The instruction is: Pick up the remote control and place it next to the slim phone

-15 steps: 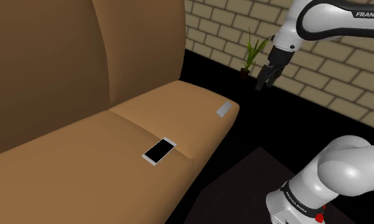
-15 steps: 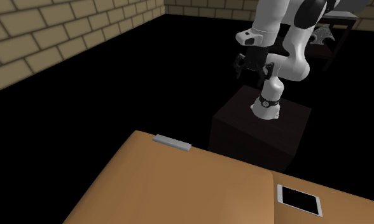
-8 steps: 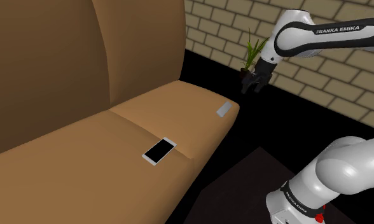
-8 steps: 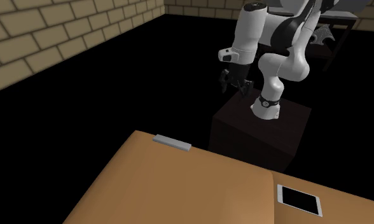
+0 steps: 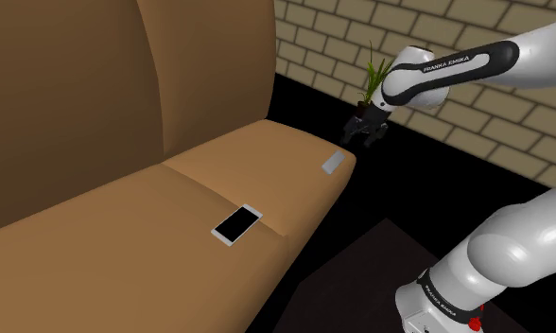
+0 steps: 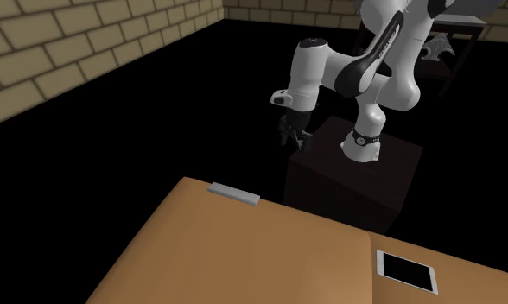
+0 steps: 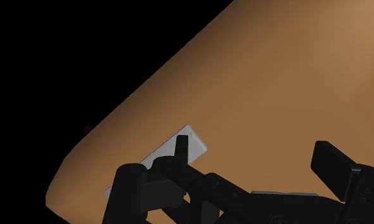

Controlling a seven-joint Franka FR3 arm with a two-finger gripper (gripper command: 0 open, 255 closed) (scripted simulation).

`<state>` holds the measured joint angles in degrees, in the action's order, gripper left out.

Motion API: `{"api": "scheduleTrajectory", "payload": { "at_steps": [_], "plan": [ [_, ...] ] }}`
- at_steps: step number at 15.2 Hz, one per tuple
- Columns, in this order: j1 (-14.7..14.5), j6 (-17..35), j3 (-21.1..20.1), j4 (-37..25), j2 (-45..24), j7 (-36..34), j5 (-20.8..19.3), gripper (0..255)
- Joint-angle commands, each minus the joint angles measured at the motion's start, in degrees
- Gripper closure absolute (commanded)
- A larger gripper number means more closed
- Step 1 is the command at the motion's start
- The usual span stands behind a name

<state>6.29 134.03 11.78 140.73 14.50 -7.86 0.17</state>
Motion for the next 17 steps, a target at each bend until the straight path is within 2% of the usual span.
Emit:
{"api": "scheduleTrajectory", "payload": {
  "at_steps": [1,5,10,17],
  "plan": [
    [0.2,4.7,0.9,-0.9,-4.3,-1.0,2.0,0],
    [0.7,12.1,2.6,-3.5,-12.6,-1.2,7.6,0],
    [2.3,19.4,3.1,-8.4,-23.2,1.2,18.0,0],
    [9.1,26.4,-1.0,-18.2,-37.6,5.3,33.3,0]
  ]
}}
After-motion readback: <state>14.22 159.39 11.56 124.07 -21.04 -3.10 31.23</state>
